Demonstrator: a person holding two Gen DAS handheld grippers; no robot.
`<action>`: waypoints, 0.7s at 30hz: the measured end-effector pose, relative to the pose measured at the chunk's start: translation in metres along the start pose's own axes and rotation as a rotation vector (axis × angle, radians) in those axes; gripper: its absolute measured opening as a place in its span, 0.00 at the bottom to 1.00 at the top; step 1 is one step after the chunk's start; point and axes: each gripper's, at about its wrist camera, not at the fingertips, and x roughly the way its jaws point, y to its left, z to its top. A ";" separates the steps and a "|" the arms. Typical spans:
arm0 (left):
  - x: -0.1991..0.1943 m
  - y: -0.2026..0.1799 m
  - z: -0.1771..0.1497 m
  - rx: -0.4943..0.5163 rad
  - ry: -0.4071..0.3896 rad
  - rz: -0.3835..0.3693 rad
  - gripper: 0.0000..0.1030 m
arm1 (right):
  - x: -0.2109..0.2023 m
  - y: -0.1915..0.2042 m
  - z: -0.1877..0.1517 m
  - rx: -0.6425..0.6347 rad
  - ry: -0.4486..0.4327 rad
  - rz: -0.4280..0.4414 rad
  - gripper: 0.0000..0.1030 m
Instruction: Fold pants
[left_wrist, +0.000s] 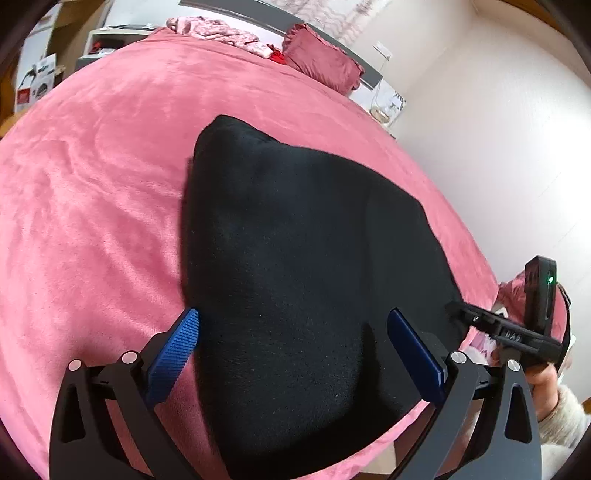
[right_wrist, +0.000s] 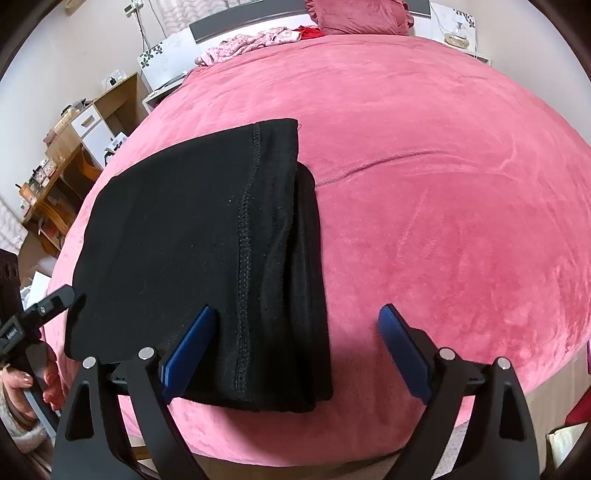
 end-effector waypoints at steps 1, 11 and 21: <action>0.001 0.002 -0.002 -0.002 0.000 -0.001 0.96 | 0.001 -0.001 0.000 0.003 0.002 0.003 0.89; 0.015 0.007 -0.010 -0.034 0.062 -0.026 0.96 | 0.005 -0.004 0.004 0.025 0.015 0.023 0.91; 0.015 -0.005 -0.017 0.042 0.102 -0.018 0.93 | 0.019 -0.026 -0.003 0.117 0.142 0.110 0.93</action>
